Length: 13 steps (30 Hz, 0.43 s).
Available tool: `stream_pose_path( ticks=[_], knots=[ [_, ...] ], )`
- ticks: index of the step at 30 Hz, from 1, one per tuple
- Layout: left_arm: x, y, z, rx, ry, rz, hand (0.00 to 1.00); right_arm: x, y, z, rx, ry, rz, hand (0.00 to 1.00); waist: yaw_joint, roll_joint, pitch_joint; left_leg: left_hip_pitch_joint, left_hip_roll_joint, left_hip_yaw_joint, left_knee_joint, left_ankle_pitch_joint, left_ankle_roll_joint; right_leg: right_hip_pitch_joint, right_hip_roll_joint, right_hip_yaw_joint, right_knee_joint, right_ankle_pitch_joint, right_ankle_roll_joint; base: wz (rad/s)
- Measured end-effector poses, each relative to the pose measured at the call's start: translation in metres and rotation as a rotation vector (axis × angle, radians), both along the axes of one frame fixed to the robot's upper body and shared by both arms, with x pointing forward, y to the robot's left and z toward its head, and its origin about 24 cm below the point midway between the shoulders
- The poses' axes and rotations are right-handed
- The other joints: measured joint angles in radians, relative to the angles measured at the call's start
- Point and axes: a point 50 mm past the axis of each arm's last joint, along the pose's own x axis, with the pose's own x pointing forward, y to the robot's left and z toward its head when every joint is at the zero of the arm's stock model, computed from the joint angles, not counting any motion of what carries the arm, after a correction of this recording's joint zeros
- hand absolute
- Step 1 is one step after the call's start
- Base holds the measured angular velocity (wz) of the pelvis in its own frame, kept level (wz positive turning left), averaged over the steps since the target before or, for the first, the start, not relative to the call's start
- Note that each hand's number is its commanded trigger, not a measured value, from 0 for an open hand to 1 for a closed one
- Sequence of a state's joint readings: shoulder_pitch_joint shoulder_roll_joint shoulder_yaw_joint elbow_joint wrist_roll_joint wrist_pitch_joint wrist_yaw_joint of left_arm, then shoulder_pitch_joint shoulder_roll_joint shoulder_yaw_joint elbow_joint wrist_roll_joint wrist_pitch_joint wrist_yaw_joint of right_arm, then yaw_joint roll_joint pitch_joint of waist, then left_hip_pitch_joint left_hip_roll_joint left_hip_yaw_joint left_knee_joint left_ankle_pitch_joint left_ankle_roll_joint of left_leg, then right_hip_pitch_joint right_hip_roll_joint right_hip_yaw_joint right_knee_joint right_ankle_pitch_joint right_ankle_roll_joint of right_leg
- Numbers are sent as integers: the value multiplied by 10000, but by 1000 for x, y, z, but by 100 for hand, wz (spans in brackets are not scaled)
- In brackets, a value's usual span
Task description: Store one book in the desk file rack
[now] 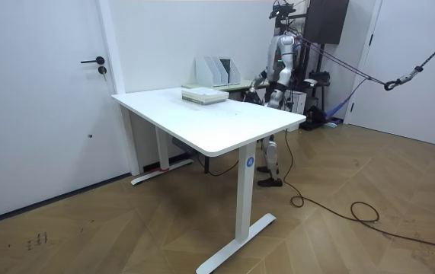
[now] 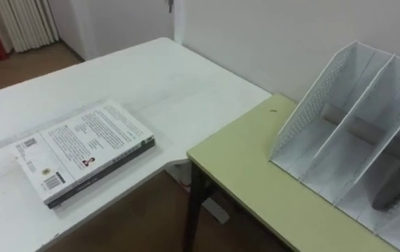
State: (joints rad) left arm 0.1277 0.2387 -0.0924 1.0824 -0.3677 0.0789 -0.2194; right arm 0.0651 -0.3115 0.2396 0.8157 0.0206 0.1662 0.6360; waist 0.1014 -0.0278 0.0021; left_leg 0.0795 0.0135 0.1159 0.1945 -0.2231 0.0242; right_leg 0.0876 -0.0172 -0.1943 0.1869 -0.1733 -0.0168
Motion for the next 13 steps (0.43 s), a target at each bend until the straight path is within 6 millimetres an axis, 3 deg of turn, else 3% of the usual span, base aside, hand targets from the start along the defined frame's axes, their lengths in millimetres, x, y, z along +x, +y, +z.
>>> stream_pose_path(
  ticks=[4,9,13],
  knots=[
    [-12,2,-2,435,129,339,0,-32,-19,-16,-851,679,-2461,0,-322,93,9,0,-53,-63,28,4,-6,57,-4,-63,-40,-17,-16,4],
    [-21,2,-3,773,295,747,0,-63,-23,-27,-1195,1168,-5128,0,-479,93,-10,73,-70,-102,35,5,-12,235,14,-53,-211,-23,-18,7],
    [-26,5,-3,1181,431,411,0,-85,-29,-31,-1584,1522,-7059,0,-807,94,-9,188,-107,-132,-27,6,-10,328,3,-60,-214,-68,26,4]
  ],
)
